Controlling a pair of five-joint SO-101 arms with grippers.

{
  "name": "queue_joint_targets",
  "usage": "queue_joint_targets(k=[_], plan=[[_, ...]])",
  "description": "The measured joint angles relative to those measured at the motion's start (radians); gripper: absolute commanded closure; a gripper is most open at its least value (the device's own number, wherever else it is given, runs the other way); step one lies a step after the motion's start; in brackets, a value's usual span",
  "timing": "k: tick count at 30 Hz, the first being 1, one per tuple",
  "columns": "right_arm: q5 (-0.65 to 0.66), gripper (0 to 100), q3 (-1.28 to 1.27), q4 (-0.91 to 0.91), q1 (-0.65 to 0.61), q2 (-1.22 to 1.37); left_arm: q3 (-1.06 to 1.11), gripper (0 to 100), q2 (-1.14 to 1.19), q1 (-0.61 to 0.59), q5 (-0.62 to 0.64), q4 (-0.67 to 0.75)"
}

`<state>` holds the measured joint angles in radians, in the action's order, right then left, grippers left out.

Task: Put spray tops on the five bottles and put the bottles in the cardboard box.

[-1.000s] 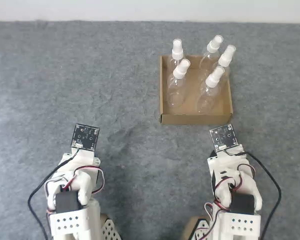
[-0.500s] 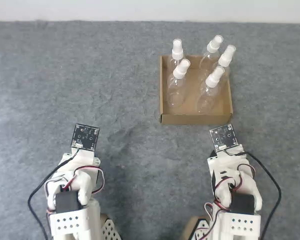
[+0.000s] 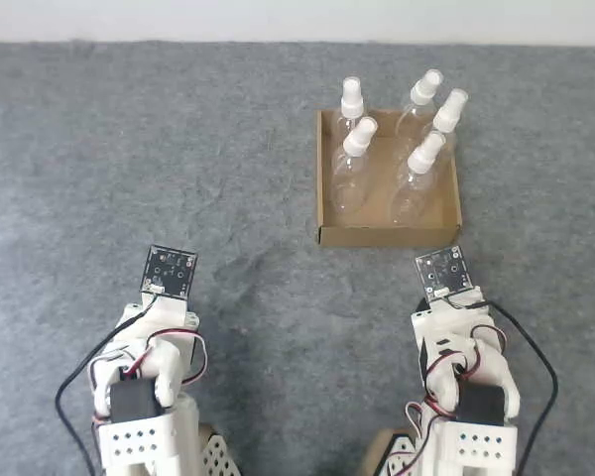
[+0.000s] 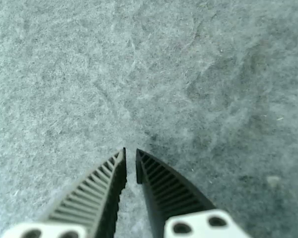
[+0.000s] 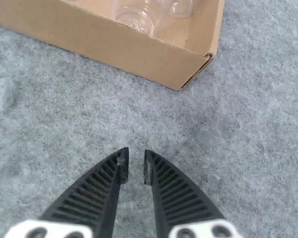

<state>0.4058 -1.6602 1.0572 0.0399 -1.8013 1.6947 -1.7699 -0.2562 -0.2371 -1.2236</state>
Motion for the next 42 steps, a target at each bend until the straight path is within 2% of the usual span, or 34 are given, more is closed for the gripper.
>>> queue_joint_targets(k=[12,21,42], plan=[[0.0,98.9,0.0,0.0,0.0,0.0,0.0,97,0.0,0.002,0.0,0.0],[0.0,98.9,0.0,0.0,0.0,0.0,0.0,97,-0.035,0.124,0.0,-0.043],[0.0,98.9,0.0,0.0,0.0,0.0,0.0,97,-0.035,0.137,0.0,-0.043]])
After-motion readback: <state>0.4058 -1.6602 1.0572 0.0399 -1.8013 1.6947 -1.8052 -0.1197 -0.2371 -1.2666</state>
